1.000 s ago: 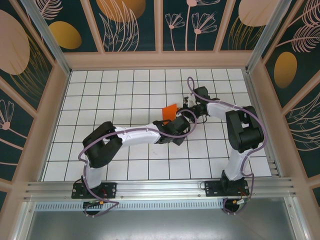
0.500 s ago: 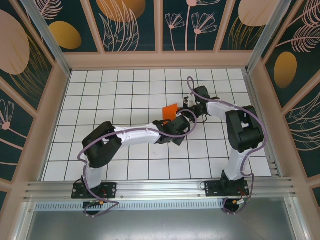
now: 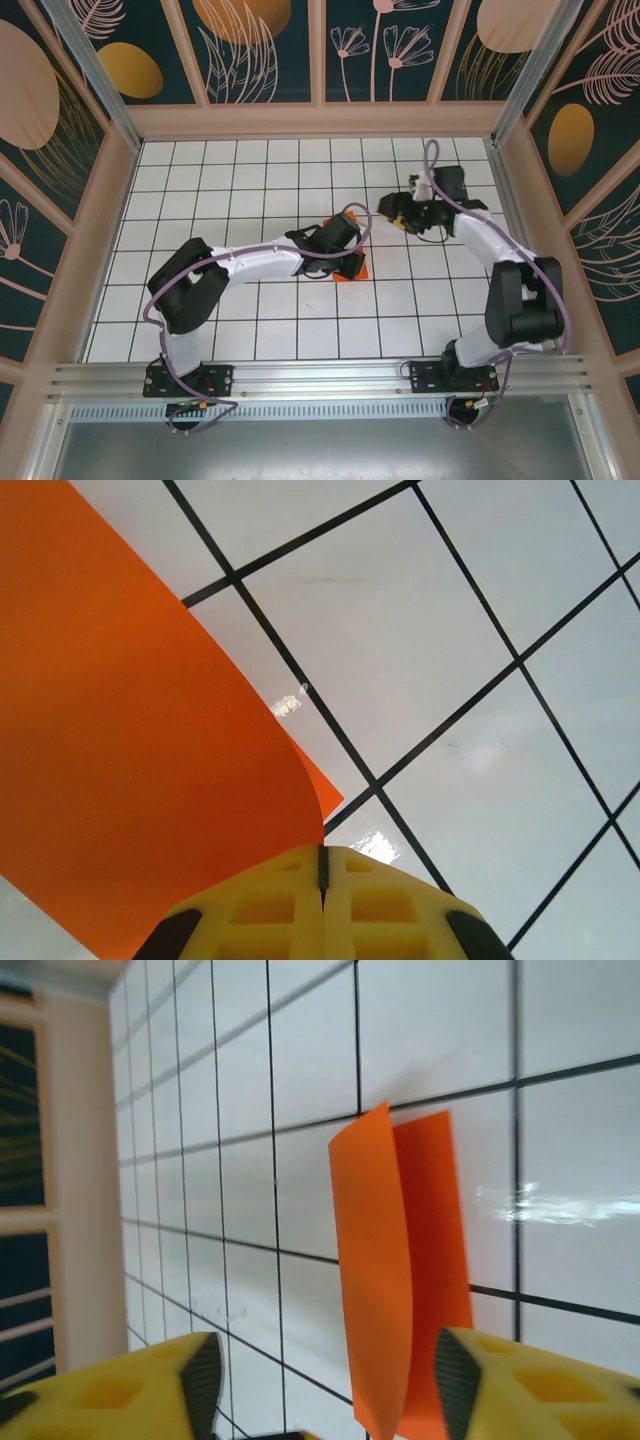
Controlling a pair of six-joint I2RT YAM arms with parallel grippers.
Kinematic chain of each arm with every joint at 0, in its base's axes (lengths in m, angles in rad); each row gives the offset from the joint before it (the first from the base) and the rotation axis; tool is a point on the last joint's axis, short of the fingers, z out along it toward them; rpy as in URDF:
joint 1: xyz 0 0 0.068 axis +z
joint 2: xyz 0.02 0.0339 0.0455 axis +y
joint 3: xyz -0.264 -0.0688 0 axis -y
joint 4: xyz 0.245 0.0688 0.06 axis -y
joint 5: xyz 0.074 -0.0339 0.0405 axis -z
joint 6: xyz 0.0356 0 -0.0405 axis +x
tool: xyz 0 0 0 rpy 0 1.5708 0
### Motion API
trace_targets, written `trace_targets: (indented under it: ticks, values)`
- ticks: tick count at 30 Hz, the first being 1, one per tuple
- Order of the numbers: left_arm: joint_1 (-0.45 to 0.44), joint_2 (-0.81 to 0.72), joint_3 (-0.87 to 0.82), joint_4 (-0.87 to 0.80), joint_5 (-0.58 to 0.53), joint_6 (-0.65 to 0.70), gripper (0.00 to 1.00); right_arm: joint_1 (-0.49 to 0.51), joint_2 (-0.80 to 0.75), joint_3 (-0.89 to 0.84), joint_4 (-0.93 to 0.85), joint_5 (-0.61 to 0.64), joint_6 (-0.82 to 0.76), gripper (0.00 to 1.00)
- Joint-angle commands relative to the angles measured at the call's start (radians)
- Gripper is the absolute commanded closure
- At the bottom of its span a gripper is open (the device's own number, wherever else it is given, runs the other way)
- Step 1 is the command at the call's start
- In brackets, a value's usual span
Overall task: Fold a paper plane with a square sheet of paper (fold left side to right side)
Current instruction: Fold the triangle a second time at the center of the table.
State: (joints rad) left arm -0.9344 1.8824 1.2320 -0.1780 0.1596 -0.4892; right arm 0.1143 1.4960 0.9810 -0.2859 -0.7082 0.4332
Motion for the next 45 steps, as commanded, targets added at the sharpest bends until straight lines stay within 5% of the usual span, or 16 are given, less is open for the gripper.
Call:
trace_targets:
  ticks: [1,5,10,27,45]
  values:
    - [0.021,-0.023,-0.02,0.067,0.12,-0.044,1.0,-0.022,-0.047,-0.1,-0.012,-0.021,-0.017,0.57]
    - [0.029,-0.013,-0.024,0.072,0.131,-0.057,1.0,0.032,-0.059,-0.241,0.106,-0.047,0.059,0.82]
    - [0.049,-0.041,-0.08,0.139,0.164,-0.102,1.0,0.115,-0.018,-0.34,0.214,-0.003,0.129,0.92]
    - [0.081,-0.057,-0.119,0.139,0.138,-0.117,1.0,0.241,0.145,-0.283,0.17,0.151,0.141,0.93]
    - [0.162,-0.025,-0.09,-0.005,0.034,0.019,1.0,0.284,0.213,-0.231,0.065,0.249,0.084,0.93]
